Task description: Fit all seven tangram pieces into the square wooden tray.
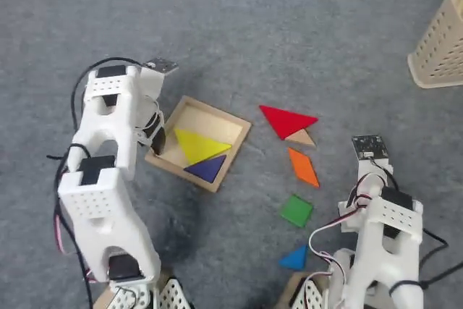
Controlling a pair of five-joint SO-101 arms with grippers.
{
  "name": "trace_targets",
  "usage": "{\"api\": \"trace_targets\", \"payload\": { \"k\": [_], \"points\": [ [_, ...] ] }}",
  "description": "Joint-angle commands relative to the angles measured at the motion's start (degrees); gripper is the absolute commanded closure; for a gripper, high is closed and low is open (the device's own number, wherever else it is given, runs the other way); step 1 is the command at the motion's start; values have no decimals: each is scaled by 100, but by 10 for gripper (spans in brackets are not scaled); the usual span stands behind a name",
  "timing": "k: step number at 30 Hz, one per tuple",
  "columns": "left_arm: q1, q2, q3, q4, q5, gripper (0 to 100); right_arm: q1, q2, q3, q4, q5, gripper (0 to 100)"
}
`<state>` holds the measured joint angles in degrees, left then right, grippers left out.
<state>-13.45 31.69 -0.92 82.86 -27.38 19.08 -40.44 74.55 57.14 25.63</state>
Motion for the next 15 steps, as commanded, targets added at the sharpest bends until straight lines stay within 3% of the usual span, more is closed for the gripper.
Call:
{"api": "trace_targets", "payload": {
  "k": [1,6,15],
  "points": [
    [-53,369,4,9,-264,912,127,-180,18,-110,79,946],
    [-53,422,-48,167,-510,992,136,-180,18,-110,79,946],
    [-53,-738,-453,853,-545,991,136,-180,18,-110,79,946]
  ]
}}
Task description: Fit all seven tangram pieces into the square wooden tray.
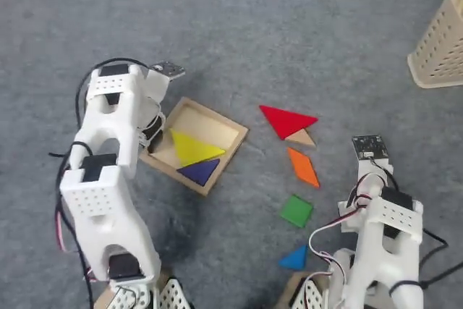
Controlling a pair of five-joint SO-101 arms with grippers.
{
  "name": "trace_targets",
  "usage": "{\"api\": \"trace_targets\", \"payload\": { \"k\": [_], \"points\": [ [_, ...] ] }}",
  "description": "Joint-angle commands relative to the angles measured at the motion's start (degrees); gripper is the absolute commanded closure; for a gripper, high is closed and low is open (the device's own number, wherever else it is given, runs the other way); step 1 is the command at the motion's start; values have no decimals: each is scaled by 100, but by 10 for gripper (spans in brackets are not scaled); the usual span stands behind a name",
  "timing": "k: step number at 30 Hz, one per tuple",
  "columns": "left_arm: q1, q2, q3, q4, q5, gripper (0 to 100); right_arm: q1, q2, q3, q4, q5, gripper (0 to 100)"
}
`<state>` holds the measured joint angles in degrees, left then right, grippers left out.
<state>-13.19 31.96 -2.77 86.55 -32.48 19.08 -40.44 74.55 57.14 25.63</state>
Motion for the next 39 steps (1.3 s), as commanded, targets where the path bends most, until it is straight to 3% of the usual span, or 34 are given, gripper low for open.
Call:
{"api": "trace_targets", "payload": {
  "k": [1,7,16,21,25,30,39],
  "points": [
    [-70,-1046,-303,598,-35,991,136,-180,18,-110,79,946],
    [290,-2382,-321,1354,0,991,127,-180,18,-110,79,946],
    [1389,-3253,444,1327,360,990,145,-180,18,-110,79,946],
    [1002,-3112,840,475,651,983,145,-171,18,-110,79,946],
    [404,-2620,1147,-237,809,891,145,-171,18,-110,79,946],
    [-378,-1723,1147,-510,774,832,145,-171,18,-110,79,946],
    [-563,-527,1130,-1081,809,830,145,-180,26,-110,79,946]
  ]
}}
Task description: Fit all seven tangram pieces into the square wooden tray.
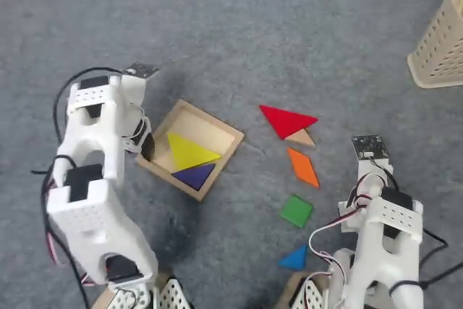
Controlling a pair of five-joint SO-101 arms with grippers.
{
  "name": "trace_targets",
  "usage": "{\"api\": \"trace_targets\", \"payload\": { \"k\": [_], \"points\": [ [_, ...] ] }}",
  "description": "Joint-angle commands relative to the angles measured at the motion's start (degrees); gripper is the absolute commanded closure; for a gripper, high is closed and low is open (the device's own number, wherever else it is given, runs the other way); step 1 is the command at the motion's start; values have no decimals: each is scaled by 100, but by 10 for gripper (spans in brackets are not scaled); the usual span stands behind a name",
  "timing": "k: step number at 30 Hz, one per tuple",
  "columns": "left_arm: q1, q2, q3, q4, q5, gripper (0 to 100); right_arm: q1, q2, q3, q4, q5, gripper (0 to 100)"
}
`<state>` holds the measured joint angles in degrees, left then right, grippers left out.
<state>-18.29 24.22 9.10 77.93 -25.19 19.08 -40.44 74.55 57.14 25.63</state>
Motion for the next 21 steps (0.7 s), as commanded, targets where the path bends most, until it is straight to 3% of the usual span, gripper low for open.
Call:
{"api": "trace_targets", "payload": {
  "k": [1,11,21],
  "points": [
    [-70,352,-57,-237,88,830,145,-180,26,-110,79,946],
    [-246,747,-198,686,70,874,145,-180,26,-110,79,946],
    [-123,378,-259,835,88,989,145,-180,26,-110,79,946]
  ]
}}
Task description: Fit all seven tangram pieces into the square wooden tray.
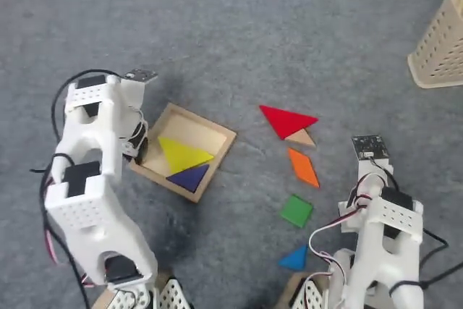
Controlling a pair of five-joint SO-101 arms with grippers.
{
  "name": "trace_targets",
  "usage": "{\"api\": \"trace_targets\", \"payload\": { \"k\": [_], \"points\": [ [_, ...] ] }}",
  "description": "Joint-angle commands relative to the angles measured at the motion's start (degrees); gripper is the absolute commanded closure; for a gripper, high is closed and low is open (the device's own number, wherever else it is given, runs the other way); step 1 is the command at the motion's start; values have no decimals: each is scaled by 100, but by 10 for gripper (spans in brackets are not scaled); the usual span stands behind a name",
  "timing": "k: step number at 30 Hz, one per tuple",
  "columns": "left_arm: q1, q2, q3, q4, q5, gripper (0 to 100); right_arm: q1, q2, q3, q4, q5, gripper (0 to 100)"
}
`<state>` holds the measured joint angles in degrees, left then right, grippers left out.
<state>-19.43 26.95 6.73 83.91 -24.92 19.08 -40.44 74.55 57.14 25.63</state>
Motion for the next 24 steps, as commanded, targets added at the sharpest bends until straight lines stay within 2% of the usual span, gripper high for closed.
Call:
{"api": "trace_targets", "payload": {
  "k": [1,6,15,21,24],
  "points": [
    [44,-70,-31,352,62,989,145,-180,26,-110,79,946],
    [360,-1213,-22,818,62,989,145,-180,26,-110,79,946],
    [1415,-2576,-22,1635,229,989,145,-180,26,-110,79,946],
    [2514,-3051,171,1618,738,988,145,-180,26,-110,79,946],
    [2593,-3086,180,1363,782,984,145,-180,35,-110,79,946]
  ]
}}
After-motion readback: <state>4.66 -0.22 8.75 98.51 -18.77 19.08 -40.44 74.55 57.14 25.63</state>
